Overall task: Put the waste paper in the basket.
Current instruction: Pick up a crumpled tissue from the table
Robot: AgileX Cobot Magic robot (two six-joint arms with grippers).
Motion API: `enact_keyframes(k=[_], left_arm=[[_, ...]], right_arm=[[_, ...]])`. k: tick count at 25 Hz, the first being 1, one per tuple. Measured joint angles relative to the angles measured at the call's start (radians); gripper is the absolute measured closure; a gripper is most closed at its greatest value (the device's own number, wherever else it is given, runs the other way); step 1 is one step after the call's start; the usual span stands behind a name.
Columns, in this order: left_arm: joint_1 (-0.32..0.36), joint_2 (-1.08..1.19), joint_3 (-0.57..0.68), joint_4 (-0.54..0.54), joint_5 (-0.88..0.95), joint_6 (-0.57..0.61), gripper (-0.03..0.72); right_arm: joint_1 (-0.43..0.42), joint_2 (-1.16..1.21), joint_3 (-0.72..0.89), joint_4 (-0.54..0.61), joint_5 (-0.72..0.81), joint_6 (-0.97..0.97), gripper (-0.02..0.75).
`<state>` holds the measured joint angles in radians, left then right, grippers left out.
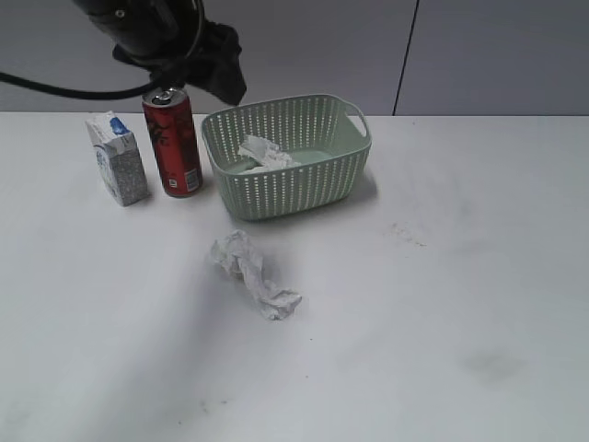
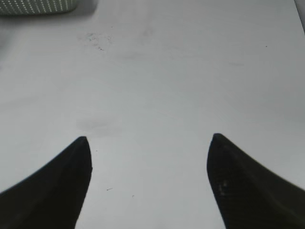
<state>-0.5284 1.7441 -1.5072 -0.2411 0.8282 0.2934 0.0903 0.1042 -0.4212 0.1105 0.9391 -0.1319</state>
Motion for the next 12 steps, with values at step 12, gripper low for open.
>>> enact_keyframes(k=[12], left_arm=[[-0.185,0.034,0.338,0.054,-0.265,-0.064,0.106]], right_arm=[[0.000,0.000,0.000,0.000,0.000,0.000,0.167]])
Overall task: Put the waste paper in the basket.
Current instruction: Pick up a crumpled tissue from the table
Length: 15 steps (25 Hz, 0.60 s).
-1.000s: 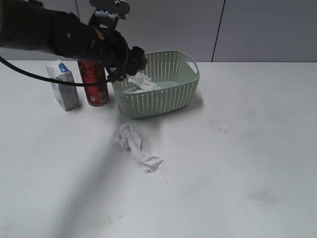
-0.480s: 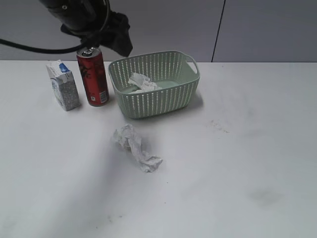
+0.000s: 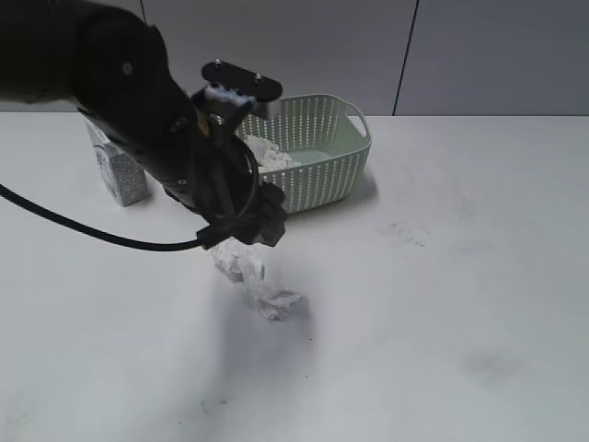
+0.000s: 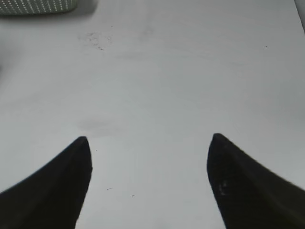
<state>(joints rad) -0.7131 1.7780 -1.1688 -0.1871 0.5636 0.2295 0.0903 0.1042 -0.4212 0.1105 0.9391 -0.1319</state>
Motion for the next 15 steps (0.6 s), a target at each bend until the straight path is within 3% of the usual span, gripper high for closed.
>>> enact_keyframes(k=[4,15], left_arm=[[-0.007,0.077,0.009,0.029,-0.080,0.000,0.106],[-0.007,0.241,0.009,0.031,-0.091,0.000,0.116]], right_arm=[[0.000,0.000,0.000,0.000,0.000,0.000,0.167],[0.000,0.000,0.000,0.000,0.000,0.000,0.168]])
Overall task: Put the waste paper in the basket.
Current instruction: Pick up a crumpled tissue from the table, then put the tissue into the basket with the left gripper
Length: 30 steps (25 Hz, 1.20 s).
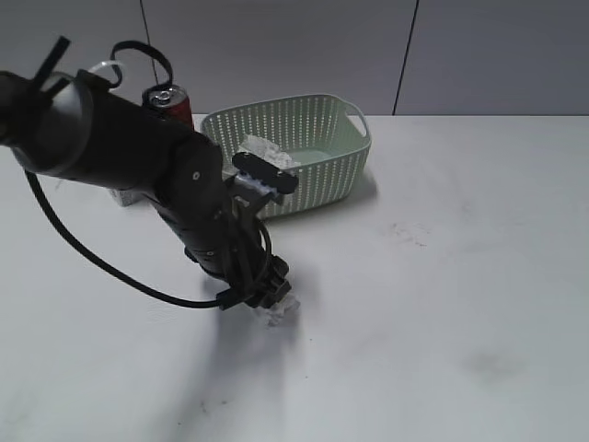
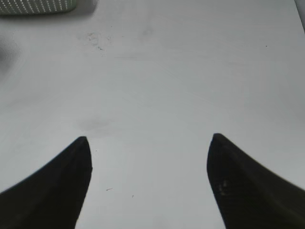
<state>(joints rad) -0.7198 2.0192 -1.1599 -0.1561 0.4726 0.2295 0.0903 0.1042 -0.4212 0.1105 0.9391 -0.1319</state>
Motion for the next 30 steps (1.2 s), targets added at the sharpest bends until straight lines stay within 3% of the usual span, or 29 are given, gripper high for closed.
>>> enact_keyframes(k=[4,7,9,11,19,23,27,30], left_arm=[[0.000,0.001,0.000,0.003,0.018,0.000,0.200],[0.000,0.001,-0.011,0.006,0.075,0.000,0.406],[0.000,-0.001,-0.024,0.006,0.122,0.000,0.590],[0.000,-0.012,-0.041,0.005,0.184,0.000,0.659],[0.000,-0.194,-0.279,0.011,0.316,-0.001,0.665],[0.000,-0.239,-0.377,0.096,0.134,-0.002,0.666],[0.005,-0.206,-0.381,0.194,-0.131,-0.002,0.667],[0.018,-0.128,-0.381,0.213,-0.233,-0.003,0.667]], right_arm=[[0.000,0.000,0.000,0.000,0.000,0.000,0.168],[0.000,0.000,0.000,0.000,0.000,0.000,0.168],[0.000,0.000,0.000,0.000,0.000,0.000,0.168],[0.000,0.000,0.000,0.000,0.000,0.000,0.168],[0.000,0.000,0.000,0.000,0.000,0.000,0.168],[0.000,0.000,0.000,0.000,0.000,0.000,0.168],[0.000,0.000,0.000,0.000,0.000,0.000,0.168],[0.000,0.000,0.000,0.000,0.000,0.000,0.168]])
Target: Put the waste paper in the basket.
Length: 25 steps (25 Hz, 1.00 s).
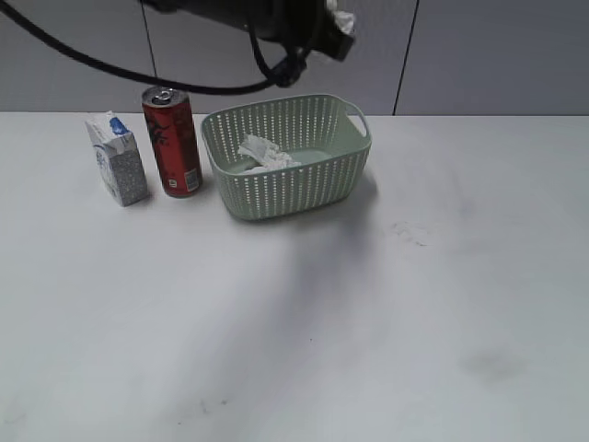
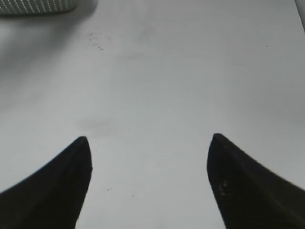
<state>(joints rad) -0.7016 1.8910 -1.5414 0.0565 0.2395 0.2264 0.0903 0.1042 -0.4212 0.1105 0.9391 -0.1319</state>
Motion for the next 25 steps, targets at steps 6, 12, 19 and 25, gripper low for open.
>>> enact_keyframes(k=[6,12,19,25], left_arm=[[0.045,0.176,0.001,-0.004,-0.021,0.001,0.549],[0.063,0.206,0.001,-0.057,-0.021,0.000,0.085],[0.075,0.118,-0.017,-0.057,0.065,0.000,0.075],[0.191,0.062,-0.197,-0.064,0.485,0.000,0.097]], right_arm=[[0.000,0.000,0.000,0.000,0.001,0.000,0.168],[0.000,0.000,0.000,0.000,0.001,0.000,0.168],[0.000,0.000,0.000,0.000,0.001,0.000,0.168],[0.000,0.000,0.000,0.000,0.001,0.000,0.168]])
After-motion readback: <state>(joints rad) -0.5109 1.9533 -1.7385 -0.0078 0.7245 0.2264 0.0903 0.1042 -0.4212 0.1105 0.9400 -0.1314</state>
